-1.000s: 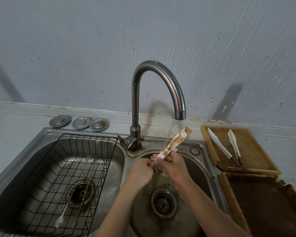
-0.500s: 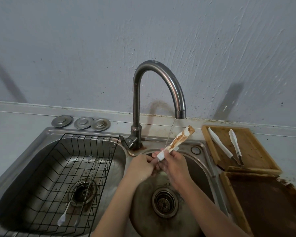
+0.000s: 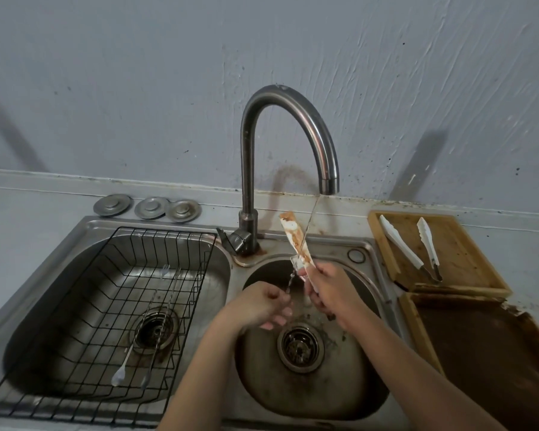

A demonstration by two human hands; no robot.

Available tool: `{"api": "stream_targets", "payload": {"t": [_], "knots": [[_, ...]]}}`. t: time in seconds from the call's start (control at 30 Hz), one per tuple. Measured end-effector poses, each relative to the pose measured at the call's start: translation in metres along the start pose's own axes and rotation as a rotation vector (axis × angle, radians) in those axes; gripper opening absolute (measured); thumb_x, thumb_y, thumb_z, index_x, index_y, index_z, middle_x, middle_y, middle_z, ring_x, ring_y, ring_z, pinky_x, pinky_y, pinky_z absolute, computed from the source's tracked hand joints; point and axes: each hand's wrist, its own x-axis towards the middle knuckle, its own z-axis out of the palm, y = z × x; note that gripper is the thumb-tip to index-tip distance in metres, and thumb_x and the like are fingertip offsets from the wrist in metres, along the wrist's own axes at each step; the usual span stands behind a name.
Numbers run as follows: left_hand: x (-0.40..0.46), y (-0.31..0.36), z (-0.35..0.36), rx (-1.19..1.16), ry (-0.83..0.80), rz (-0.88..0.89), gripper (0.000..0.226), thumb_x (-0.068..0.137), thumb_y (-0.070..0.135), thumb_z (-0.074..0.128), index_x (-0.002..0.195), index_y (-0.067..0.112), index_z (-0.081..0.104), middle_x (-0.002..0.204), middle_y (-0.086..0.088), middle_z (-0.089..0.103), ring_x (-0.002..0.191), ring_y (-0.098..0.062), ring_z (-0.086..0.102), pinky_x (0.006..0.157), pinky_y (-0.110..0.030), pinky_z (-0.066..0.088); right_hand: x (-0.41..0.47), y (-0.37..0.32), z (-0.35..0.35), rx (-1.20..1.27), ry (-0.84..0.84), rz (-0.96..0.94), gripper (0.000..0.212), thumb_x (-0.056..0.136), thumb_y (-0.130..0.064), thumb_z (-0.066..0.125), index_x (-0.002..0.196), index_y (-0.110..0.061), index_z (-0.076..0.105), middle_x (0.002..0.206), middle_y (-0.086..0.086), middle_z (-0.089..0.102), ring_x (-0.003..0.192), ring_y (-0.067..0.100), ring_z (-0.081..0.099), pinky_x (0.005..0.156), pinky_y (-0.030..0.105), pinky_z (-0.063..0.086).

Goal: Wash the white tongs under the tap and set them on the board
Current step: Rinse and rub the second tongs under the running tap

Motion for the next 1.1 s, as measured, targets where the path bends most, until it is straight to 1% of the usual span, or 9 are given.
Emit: {"api": "stream_targets", "payload": {"t": [0.13, 0.23, 0.37, 0.5, 0.63, 0.73, 0.87, 1.0, 1.1], "knots": [[0.011, -0.002, 0.018, -0.43, 0.125, 0.053, 0.015, 0.095, 0.019, 0.051, 0.091, 0.013, 0.065, 0.083, -0.001, 0.068, 0.068, -0.007, 0.064, 0.06, -0.018, 0.054, -0.005, -0.001, -0.007, -0.279, -0.098, 0.008, 0.036, 0.098, -0.025, 0.037, 0.08, -0.009, 0.063, 0.056, 0.003, 0.055, 0.034, 0.005, 0.04, 0.034, 0.015, 0.03], [0.019, -0.004, 0.038, -0.719, 0.144, 0.038, 0.017, 0.087, 0.015, 0.062, 0.097, 0.002, 0.064, 0.079, -0.011, 0.066, 0.068, -0.016, 0.061, 0.066, -0.026, 0.051, -0.004, -0.004, -0.003, -0.479, -0.132, 0.027, 0.03, 0.097, -0.021, 0.037, 0.084, -0.01, 0.062, 0.057, 0.001, 0.052, 0.044, 0.008, 0.044, 0.042, 0.019, 0.031], [0.023, -0.007, 0.046, -0.857, 0.184, -0.019, 0.02, 0.088, 0.01, 0.061, 0.103, -0.003, 0.063, 0.072, -0.007, 0.066, 0.06, -0.012, 0.062, 0.063, -0.023, 0.055, -0.003, -0.005, -0.011, -0.391, -0.305, 0.128, 0.025, 0.093, -0.018, 0.039, 0.084, -0.01, 0.061, 0.067, 0.008, 0.055, 0.046, 0.011, 0.042, 0.039, 0.02, 0.03], [0.034, -0.003, 0.038, -1.032, 0.351, -0.094, 0.03, 0.096, 0.026, 0.05, 0.104, 0.0, 0.062, 0.089, -0.016, 0.069, 0.077, -0.024, 0.068, 0.058, -0.031, 0.058, -0.002, -0.003, -0.015, -0.33, -0.265, 0.081, 0.027, 0.096, -0.015, 0.037, 0.083, -0.017, 0.062, 0.071, 0.009, 0.066, 0.047, 0.011, 0.046, 0.038, 0.018, 0.032], [0.037, 0.004, 0.044, -0.921, 0.322, -0.076, 0.018, 0.093, 0.017, 0.055, 0.098, 0.002, 0.064, 0.08, -0.013, 0.067, 0.059, -0.016, 0.064, 0.051, -0.024, 0.055, 0.007, 0.001, -0.01, -0.412, -0.122, -0.003, 0.031, 0.096, -0.022, 0.04, 0.076, -0.014, 0.062, 0.069, 0.015, 0.067, 0.043, 0.012, 0.047, 0.04, 0.021, 0.034], [0.036, 0.003, 0.044, -0.846, 0.306, -0.07, 0.008, 0.087, 0.011, 0.063, 0.091, 0.005, 0.065, 0.08, -0.012, 0.068, 0.066, -0.018, 0.065, 0.056, -0.022, 0.054, 0.006, 0.002, -0.011, -0.471, -0.079, -0.079, 0.032, 0.097, -0.023, 0.041, 0.078, -0.012, 0.063, 0.056, -0.002, 0.059, 0.041, 0.003, 0.046, 0.046, 0.019, 0.034], [0.039, 0.001, 0.036, -0.957, 0.393, -0.102, 0.024, 0.089, 0.027, 0.061, 0.098, 0.005, 0.065, 0.085, -0.008, 0.07, 0.073, -0.014, 0.065, 0.053, -0.025, 0.052, 0.002, 0.002, -0.019, -0.467, -0.094, -0.043, 0.033, 0.095, -0.017, 0.039, 0.074, -0.01, 0.063, 0.056, -0.001, 0.064, 0.035, 0.003, 0.044, 0.044, 0.019, 0.036], [0.037, 0.005, 0.053, -0.89, 0.296, -0.117, 0.018, 0.085, 0.013, 0.066, 0.101, 0.005, 0.066, 0.093, -0.011, 0.072, 0.079, -0.016, 0.068, 0.081, -0.032, 0.057, 0.003, 0.002, -0.025, -0.398, -0.14, 0.059, 0.028, 0.089, -0.011, 0.04, 0.085, -0.007, 0.067, 0.063, 0.01, 0.062, 0.038, 0.011, 0.043, 0.039, 0.021, 0.032], [0.033, 0.006, 0.052, -0.857, 0.29, -0.135, 0.021, 0.08, 0.007, 0.069, 0.101, 0.005, 0.065, 0.093, -0.011, 0.073, 0.074, -0.016, 0.068, 0.067, -0.024, 0.053, 0.001, 0.005, -0.026, -0.402, -0.128, 0.012, 0.022, 0.093, -0.016, 0.045, 0.085, -0.013, 0.065, 0.066, 0.006, 0.065, 0.038, 0.008, 0.045, 0.039, 0.02, 0.034]]}}
